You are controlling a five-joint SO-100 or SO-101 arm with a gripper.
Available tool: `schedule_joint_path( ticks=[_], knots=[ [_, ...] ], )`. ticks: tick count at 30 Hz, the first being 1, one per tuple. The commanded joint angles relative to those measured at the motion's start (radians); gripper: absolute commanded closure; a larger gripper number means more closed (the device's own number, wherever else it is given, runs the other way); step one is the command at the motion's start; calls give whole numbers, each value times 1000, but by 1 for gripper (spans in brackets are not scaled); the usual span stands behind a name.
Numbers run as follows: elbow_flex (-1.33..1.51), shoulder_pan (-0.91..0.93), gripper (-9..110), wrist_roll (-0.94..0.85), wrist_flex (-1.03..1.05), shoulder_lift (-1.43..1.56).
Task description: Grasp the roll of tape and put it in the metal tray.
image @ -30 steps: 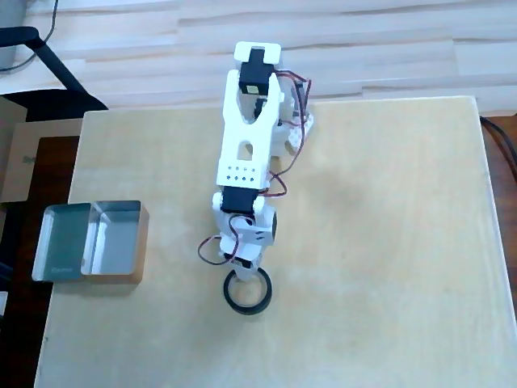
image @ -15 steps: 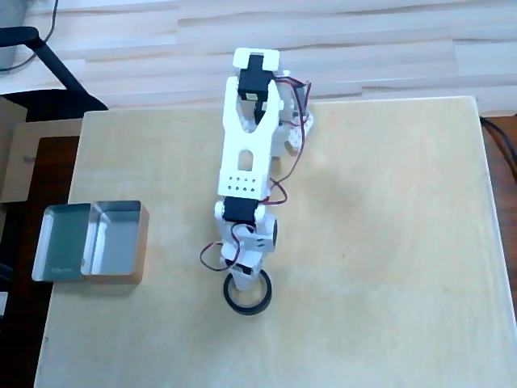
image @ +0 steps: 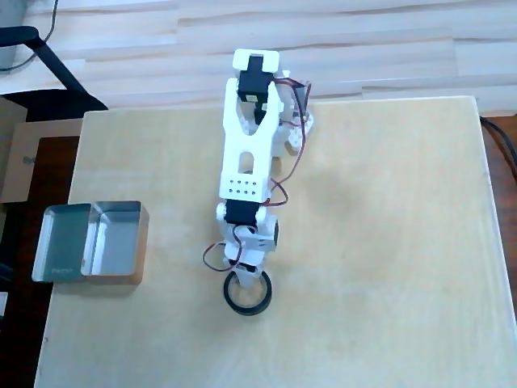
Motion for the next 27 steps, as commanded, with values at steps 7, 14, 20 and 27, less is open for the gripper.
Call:
schedule_joint_path(
  ticks=[7,14,20,27],
  knots=[
    [-2,6,85,-12,-5,5],
    [-15,3,102,-6,-6,6],
    [-89,2,102,-2,9,21],
    [-474,23,102,-12,250,25]
  ],
)
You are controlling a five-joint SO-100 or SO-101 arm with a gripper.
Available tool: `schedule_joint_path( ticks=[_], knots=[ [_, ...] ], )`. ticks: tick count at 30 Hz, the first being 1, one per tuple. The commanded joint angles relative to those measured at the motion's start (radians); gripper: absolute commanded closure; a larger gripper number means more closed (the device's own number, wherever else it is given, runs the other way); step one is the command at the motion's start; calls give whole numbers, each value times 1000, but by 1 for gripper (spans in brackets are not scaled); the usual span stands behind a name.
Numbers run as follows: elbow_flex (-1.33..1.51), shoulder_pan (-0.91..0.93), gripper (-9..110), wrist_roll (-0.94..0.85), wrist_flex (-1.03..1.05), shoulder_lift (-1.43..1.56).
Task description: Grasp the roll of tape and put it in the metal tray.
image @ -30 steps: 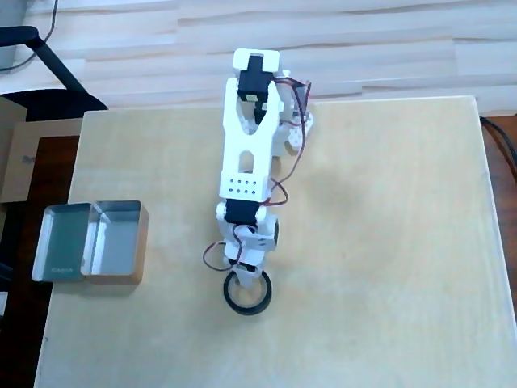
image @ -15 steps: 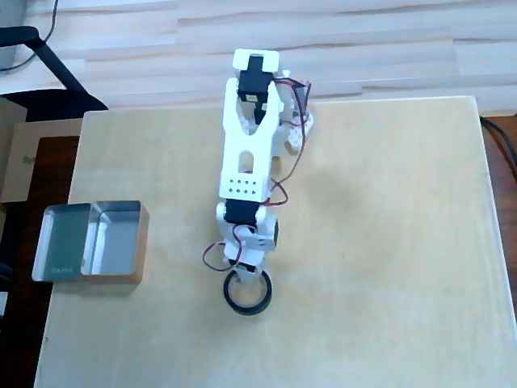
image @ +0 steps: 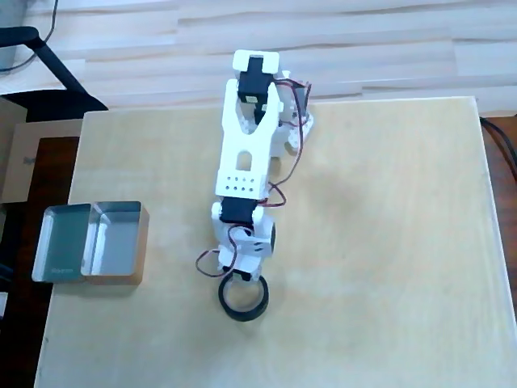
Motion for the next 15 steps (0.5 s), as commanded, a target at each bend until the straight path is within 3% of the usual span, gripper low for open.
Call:
schedule_joint_path(
  ticks=[1,7,15],
  knots=[
    [-264,43,102,-15,163,25],
    [-555,256,102,-15,388,11],
    [-574,652,102,-78,408,-23]
  ],
)
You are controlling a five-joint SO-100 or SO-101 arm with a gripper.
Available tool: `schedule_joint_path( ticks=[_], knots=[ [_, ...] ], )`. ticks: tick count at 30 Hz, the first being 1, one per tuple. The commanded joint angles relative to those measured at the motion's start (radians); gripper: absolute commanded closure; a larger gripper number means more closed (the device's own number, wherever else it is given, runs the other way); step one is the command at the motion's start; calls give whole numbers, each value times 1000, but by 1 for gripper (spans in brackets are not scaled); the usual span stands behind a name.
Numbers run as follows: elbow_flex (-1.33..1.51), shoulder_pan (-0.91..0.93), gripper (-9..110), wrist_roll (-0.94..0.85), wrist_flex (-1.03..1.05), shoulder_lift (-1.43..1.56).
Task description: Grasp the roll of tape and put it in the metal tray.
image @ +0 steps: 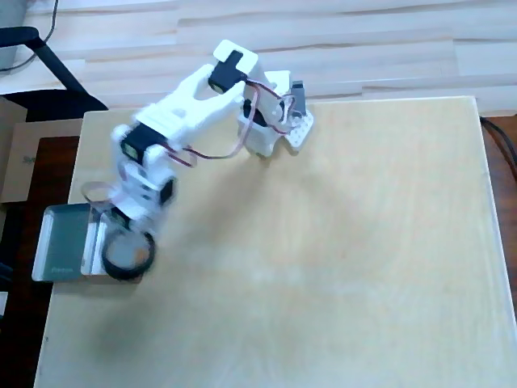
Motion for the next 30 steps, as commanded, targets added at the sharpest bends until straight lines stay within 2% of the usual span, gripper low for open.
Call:
schedule_joint_path(
  ticks=[1,8,30],
  knots=[
    [-51,183,102,-35,44,-32],
    [-57,334,102,-101,-69,-233],
    [-54,327,101,-132,-60,-284]
  ],
)
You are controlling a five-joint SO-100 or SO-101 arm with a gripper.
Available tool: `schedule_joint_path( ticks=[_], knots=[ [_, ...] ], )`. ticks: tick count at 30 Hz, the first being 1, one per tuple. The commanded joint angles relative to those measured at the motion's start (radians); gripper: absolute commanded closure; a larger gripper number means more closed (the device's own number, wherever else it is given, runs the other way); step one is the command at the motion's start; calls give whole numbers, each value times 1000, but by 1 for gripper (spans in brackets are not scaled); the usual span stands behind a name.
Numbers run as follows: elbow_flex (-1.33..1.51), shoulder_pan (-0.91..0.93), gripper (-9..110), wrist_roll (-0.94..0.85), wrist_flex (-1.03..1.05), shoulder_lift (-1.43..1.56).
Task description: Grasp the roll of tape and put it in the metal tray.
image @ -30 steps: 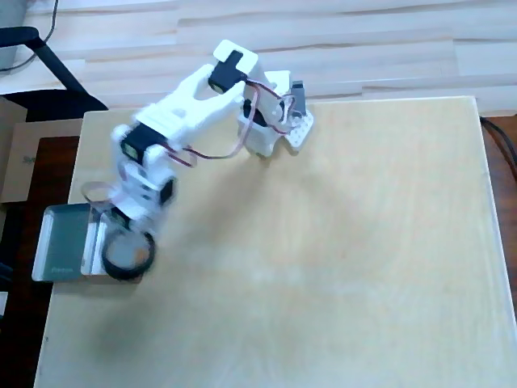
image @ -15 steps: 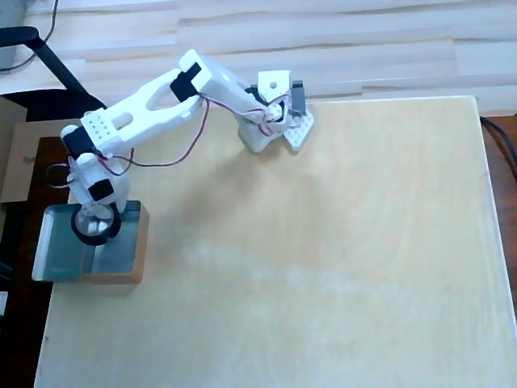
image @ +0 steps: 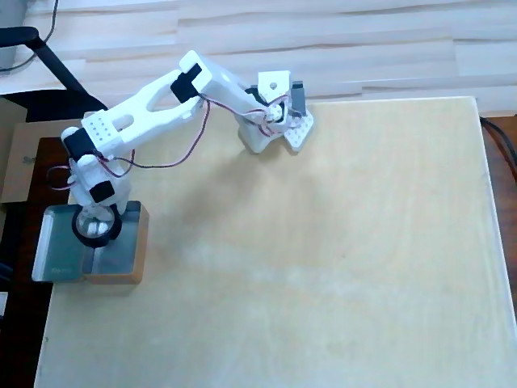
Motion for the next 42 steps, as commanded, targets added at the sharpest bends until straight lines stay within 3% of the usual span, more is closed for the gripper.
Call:
schedule_joint_path(
  ticks=[1,5,12,19,28,31,42],
  knots=[
    [-37,-2,99,-11,6,14],
    [-40,-3,87,-51,5,18],
    [-255,-80,87,-31,57,20],
    [-769,-301,87,32,273,20],
    [-1190,-687,91,20,393,20],
    [-1216,-784,102,-15,396,21],
    [-1220,-900,102,-77,399,81]
  ],
)
